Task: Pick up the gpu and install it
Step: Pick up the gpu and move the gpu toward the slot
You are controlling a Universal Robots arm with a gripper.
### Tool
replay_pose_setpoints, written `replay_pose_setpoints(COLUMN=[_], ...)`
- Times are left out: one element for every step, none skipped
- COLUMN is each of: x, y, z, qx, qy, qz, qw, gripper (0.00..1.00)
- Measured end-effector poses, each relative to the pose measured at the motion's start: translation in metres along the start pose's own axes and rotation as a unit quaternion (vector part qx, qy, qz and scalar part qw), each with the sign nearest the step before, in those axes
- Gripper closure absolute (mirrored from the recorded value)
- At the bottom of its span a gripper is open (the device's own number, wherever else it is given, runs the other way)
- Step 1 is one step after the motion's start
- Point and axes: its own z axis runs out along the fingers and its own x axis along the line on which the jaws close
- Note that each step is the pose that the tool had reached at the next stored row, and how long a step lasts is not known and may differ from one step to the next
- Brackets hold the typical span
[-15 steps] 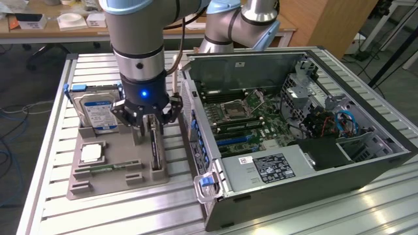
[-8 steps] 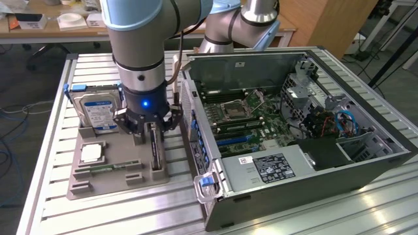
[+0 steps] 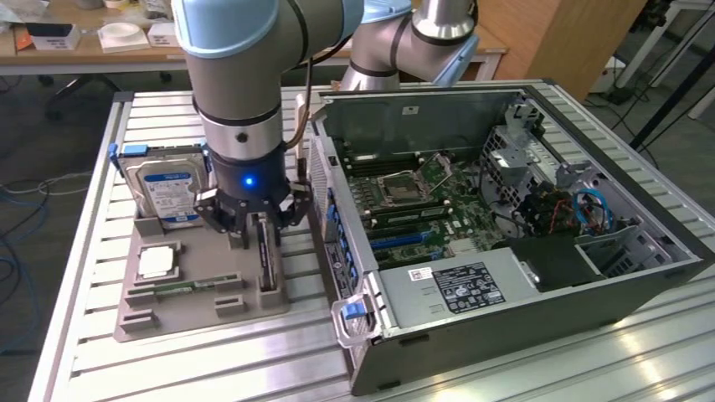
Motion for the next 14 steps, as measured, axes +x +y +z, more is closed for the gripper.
replay_pose_setpoints(x=[0.0000,0.0000,0.0000,0.0000,0.0000,0.0000,0.0000,0.0000,0.0000,0.0000,0.0000,0.0000,0.0000,0.0000], y=[0.0000,0.0000,0.0000,-0.0001,0.0000,0.0000,0.0000,0.0000,0.0000,0.0000,0.0000,0.0000,0.0000,0.0000], z=[0.0016,0.0020,0.0021,0.0021,0.0021,0.0022,0.0023,0.0023,0.0022,0.0022,0.0022,0.0023,0.0023,0.0023], qx=[0.0000,0.0000,0.0000,0.0001,0.0001,0.0000,0.0000,0.0000,0.0000,0.0000,0.0000,0.0000,0.0000,0.0000], qy=[-0.0001,-0.0001,0.0000,0.0000,0.0000,0.0000,-0.0001,0.0000,0.0000,0.0000,0.0000,0.0000,-0.0001,0.0000], qz=[0.000,0.000,0.000,0.000,0.000,0.000,0.000,0.000,0.000,0.000,0.000,0.000,0.000,0.000], qw=[1.0000,1.0000,1.0000,1.0000,1.0000,1.0000,1.0000,1.0000,1.0000,1.0000,1.0000,1.0000,1.0000,1.0000], gripper=[0.53,0.53,0.53,0.53,0.53,0.53,0.53,0.53,0.53,0.53,0.53,0.53,0.53,0.53])
